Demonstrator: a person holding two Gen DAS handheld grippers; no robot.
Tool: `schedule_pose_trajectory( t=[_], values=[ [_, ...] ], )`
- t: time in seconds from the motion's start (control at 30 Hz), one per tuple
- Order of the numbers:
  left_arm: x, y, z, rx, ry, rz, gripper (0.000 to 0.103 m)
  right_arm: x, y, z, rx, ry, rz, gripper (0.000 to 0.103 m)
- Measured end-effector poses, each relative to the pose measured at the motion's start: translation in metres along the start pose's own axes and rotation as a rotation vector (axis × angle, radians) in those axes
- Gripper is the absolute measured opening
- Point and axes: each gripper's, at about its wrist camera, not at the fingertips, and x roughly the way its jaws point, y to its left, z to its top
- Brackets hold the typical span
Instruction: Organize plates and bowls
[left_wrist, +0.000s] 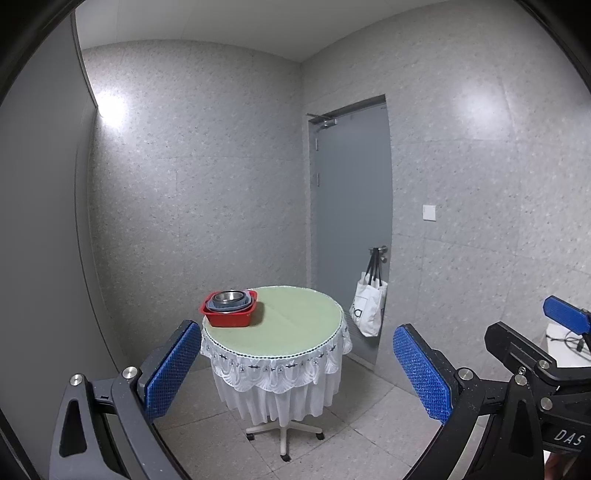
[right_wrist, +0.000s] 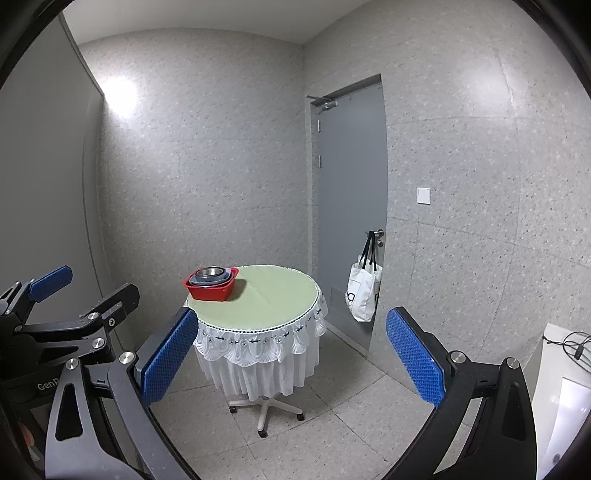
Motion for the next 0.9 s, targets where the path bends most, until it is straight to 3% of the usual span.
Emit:
schedule_pose_trajectory(
  t=[0.23,0.9],
  values=[
    [0.006,0.004,-0.005,-0.013,-0.035,-0.016,0.103,0.001,-0.001,0.002,-0.006,-0.013,-0.01,0.103],
    [0.029,0.01,-0.01,-0.01,-0.027,-0.014,0.102,0.017,-0.005,0.007,-0.014,-0.006,-0.011,0.103]
  ],
)
